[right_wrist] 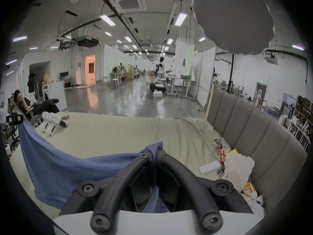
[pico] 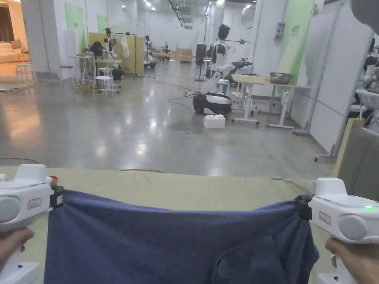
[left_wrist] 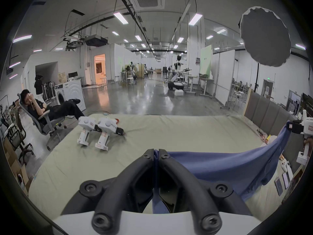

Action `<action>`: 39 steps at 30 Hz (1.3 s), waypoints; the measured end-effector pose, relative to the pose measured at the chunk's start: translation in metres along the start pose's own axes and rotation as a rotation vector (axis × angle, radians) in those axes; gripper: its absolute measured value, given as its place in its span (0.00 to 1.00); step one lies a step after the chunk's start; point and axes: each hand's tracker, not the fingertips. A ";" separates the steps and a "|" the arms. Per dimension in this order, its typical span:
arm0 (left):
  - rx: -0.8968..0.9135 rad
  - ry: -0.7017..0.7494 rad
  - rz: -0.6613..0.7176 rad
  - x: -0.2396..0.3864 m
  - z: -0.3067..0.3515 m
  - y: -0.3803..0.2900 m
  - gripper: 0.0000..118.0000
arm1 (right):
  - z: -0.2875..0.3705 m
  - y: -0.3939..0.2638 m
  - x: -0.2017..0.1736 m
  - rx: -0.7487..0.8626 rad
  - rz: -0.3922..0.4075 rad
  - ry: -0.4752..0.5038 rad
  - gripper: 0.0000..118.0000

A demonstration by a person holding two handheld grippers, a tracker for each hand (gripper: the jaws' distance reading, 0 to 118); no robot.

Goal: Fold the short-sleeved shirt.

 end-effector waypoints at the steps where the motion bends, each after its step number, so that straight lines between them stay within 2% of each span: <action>1: 0.008 0.002 0.004 -0.001 0.005 0.009 0.01 | 0.004 0.010 -0.002 0.021 0.007 -0.002 0.02; 7: 0.081 0.029 -0.016 -0.004 0.023 0.065 0.01 | 0.010 0.077 -0.009 0.117 0.043 -0.019 0.02; 12: 0.135 0.044 -0.019 -0.009 0.026 0.126 0.01 | 0.017 0.140 -0.016 0.187 0.043 -0.039 0.02; 25: 0.217 0.073 -0.032 -0.018 0.005 0.249 0.00 | -0.004 0.263 -0.019 0.269 0.056 -0.080 0.01; 32: 0.263 0.090 -0.043 -0.014 0.002 0.283 0.00 | -0.007 0.291 -0.016 0.315 0.063 -0.107 0.02; 39: 0.235 0.093 -0.059 -0.008 -0.011 0.257 0.00 | -0.013 0.261 -0.011 0.292 0.064 -0.113 0.02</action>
